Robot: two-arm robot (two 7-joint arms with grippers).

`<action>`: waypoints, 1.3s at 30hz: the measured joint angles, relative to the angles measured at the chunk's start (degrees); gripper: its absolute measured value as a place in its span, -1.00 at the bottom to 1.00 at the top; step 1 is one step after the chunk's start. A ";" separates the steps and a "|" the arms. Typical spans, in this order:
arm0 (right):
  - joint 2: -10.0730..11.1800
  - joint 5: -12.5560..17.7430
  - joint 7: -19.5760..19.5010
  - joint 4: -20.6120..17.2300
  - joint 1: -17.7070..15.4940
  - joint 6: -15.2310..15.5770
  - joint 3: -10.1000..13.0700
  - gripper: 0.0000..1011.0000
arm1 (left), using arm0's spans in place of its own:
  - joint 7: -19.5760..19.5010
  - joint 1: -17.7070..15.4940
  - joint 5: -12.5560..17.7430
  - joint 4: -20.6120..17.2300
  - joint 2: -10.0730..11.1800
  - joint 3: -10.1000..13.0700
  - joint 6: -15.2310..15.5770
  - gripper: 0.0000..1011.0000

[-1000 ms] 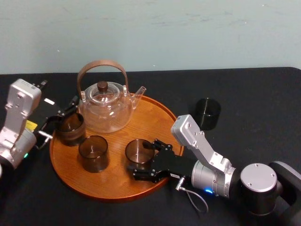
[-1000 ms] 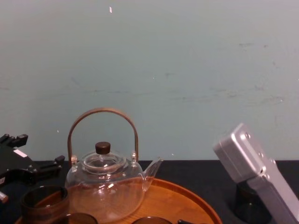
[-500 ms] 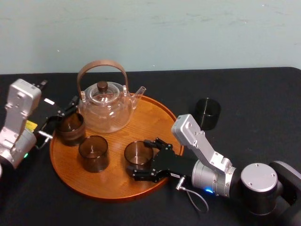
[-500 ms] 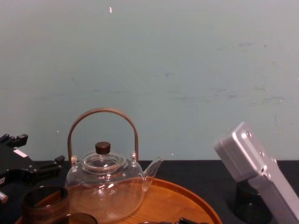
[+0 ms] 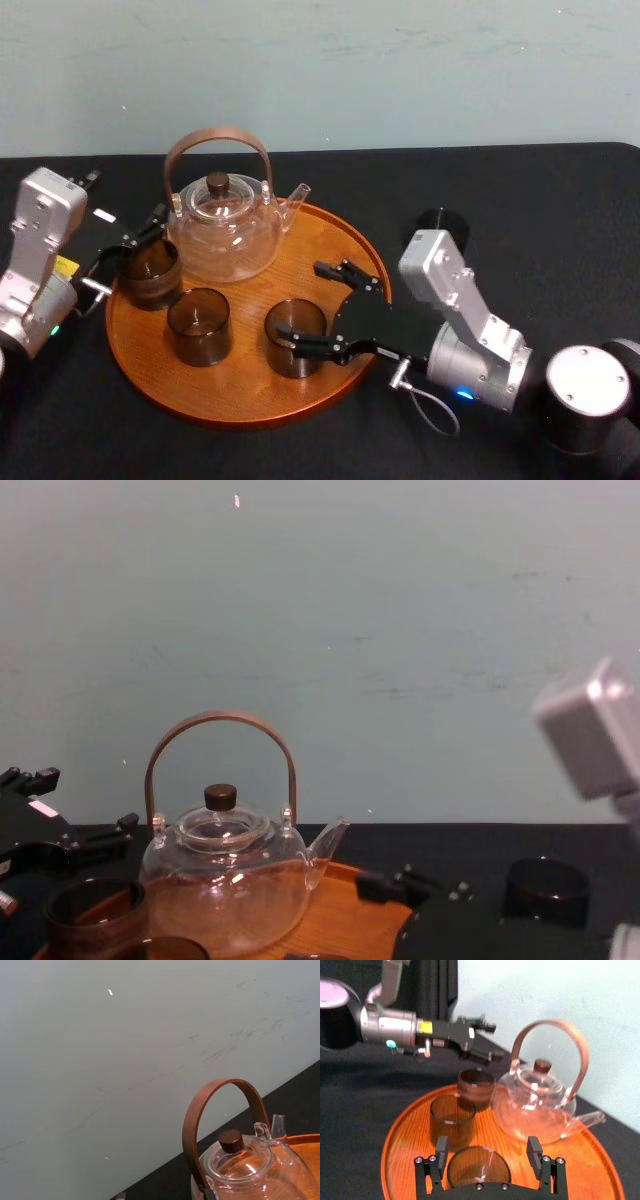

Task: Pick up the glass from the table and place it on the tray.

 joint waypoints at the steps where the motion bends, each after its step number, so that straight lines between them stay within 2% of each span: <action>1: 0.16 0.16 0.03 -0.41 -0.22 -0.27 0.19 0.98 | 0.00 0.00 0.00 0.00 0.00 0.00 0.00 0.98; 8: 2.43 1.50 -0.29 -4.53 -3.53 -3.05 2.71 0.98 | 0.00 0.00 0.00 0.00 0.00 0.00 0.00 0.98; 10: 3.70 2.36 -1.12 -6.18 -5.75 -4.01 4.58 0.98 | 0.00 0.00 0.00 0.00 0.00 0.00 0.00 0.98; 11: 3.70 2.36 -1.12 -6.18 -5.75 -4.01 4.58 0.98 | 0.00 0.00 0.00 0.00 0.00 0.00 0.00 0.98; 14: 4.89 3.17 -2.01 -7.36 -7.97 -4.63 6.64 0.98 | 0.00 0.00 0.00 0.00 0.00 0.00 0.00 0.98; 18: 6.71 4.54 -3.50 -8.66 -11.41 -5.01 10.46 0.98 | 0.00 0.00 0.00 0.00 0.00 0.00 0.00 0.98; 21: 7.32 5.46 -4.17 -8.89 -12.77 -4.73 12.36 0.98 | 0.00 0.00 0.00 0.00 0.00 0.00 0.00 0.98; 22: 7.65 5.97 -4.61 -8.91 -13.55 -4.21 13.61 0.98 | 0.00 0.00 0.00 0.00 0.00 0.00 0.00 0.98; 27: 8.28 6.88 -5.73 -8.38 -15.15 -2.18 16.70 0.98 | 0.00 0.00 0.00 0.00 0.00 0.00 0.00 0.98; 33: 8.18 6.99 -6.57 -7.15 -15.81 -1.51 19.16 0.98 | 0.00 0.00 0.00 0.00 0.00 0.00 0.00 0.98; 38: 7.84 7.05 -6.67 -6.47 -15.52 -0.48 19.93 0.98 | 0.00 0.00 0.00 0.00 0.00 0.00 0.00 0.98; 39: 7.51 7.30 -6.62 -5.92 -14.89 0.69 20.02 0.98 | 0.00 0.00 0.00 0.00 0.00 0.00 0.00 0.98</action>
